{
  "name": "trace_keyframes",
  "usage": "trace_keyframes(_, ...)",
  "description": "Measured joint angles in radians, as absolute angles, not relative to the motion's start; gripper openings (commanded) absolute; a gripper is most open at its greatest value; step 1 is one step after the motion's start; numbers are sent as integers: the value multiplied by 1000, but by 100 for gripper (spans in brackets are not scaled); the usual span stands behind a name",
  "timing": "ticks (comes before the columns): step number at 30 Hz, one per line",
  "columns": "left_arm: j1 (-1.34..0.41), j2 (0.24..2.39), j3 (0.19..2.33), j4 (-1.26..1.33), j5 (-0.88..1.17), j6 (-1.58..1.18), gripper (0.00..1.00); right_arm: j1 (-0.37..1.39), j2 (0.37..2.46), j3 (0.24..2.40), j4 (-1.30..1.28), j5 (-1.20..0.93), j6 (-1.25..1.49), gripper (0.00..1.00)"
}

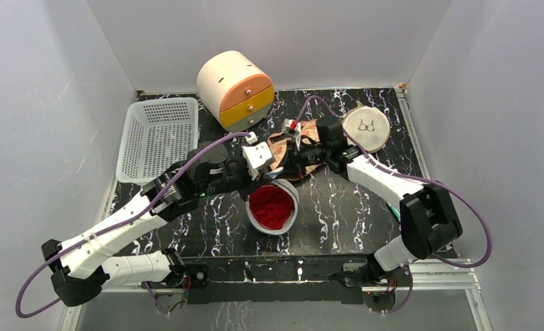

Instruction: Unzip the laundry bag and remove the bra

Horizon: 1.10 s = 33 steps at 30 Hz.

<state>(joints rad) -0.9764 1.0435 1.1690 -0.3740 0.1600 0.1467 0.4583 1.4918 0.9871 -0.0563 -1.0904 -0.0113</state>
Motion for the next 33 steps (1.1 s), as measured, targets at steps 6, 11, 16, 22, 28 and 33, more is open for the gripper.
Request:
trace_keyframes(6,-976,1042,1166,-370,171,129,0,523,1533,1000,-19,-1068,-101,9)
trace_keyframes(11,-976,1034,1154,-361,151,109,0,519,1544,1006,3,-1005,-75,25)
trace_keyframes(16,-977,1019,1147,-324,68,51,0,461,1505,956,2,-835,93,79)
trace_keyframes(22,-977,998,1099,-295,-66,-66,0,398,1250,793,-104,-627,306,98)
trace_keyframes(28,-977,997,1068,-295,-147,-166,0,399,1116,798,-260,-530,400,98)
trace_keyframes(33,-977,1003,1068,-294,-179,-228,0,445,1115,794,-357,-508,498,98)
